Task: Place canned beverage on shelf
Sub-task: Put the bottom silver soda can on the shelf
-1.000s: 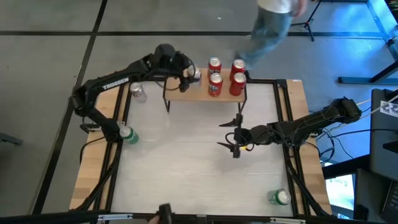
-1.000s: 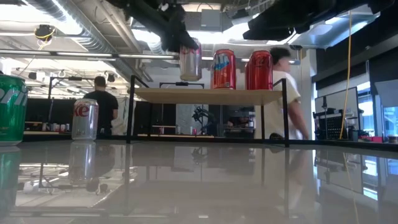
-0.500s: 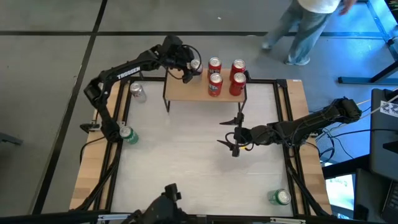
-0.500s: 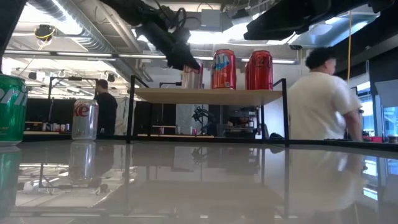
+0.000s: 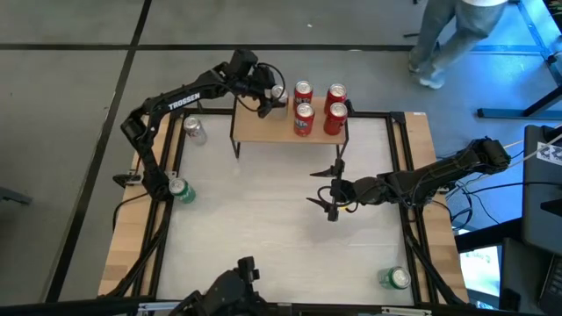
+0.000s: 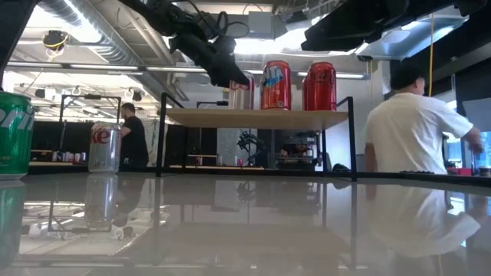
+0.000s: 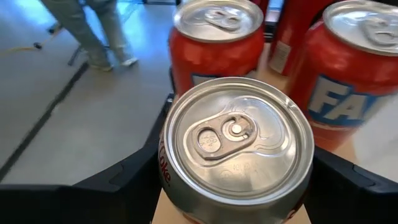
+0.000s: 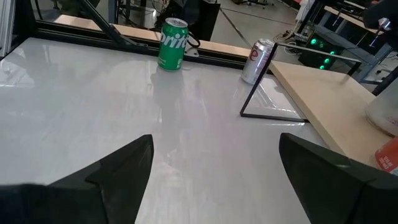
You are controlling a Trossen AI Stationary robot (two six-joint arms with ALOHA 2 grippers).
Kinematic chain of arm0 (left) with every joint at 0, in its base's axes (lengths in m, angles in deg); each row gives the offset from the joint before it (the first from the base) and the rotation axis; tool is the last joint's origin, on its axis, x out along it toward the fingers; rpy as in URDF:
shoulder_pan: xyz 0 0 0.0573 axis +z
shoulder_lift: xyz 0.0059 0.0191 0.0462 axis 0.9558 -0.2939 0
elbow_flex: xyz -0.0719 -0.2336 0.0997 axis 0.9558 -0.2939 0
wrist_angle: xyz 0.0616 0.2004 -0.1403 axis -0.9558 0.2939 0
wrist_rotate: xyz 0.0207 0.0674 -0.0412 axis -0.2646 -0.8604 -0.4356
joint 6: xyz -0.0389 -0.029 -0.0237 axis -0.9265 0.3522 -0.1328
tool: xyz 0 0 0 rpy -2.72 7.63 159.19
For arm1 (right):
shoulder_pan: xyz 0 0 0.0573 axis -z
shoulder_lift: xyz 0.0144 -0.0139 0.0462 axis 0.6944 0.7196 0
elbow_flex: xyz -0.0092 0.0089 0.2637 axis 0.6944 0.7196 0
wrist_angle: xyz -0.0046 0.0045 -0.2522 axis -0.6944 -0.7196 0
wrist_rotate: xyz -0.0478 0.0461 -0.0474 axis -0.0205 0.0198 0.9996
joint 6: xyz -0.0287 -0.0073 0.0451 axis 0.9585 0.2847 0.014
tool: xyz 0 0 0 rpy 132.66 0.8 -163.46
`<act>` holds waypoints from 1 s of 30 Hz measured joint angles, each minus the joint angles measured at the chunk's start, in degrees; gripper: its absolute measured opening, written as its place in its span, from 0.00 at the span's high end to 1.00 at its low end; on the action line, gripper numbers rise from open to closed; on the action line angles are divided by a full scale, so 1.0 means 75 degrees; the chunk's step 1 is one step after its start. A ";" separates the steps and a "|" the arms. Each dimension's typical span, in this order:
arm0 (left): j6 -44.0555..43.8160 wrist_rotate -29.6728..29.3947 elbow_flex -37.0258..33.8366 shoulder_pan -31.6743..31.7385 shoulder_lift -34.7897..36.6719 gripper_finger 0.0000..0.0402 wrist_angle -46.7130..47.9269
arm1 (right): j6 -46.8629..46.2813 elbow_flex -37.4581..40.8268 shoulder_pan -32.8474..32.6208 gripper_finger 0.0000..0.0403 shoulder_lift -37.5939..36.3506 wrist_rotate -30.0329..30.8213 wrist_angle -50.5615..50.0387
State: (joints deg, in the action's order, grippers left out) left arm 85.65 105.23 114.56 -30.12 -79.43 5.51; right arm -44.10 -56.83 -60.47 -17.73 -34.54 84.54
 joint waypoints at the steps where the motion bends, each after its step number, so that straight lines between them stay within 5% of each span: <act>1: 0.0018 -0.0096 -0.0002 0.0000 0.0000 0.28 -0.0039 | -0.0003 0.0000 -0.0001 0.15 0.0000 0.0000 0.0003; 20: 0.0114 -0.0450 -0.0014 -0.0009 0.0000 0.28 -0.0308 | -0.0008 0.0003 -0.0001 0.15 0.0000 -0.0003 -0.0003; 30: 0.0123 -0.0427 -0.0014 -0.0012 0.0012 0.13 -0.0383 | -0.0008 0.0003 0.0001 0.15 0.0000 -0.0003 0.0000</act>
State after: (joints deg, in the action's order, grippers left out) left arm 86.57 102.03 114.46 -30.21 -79.34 2.64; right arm -44.16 -56.81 -60.46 -17.73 -34.56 84.54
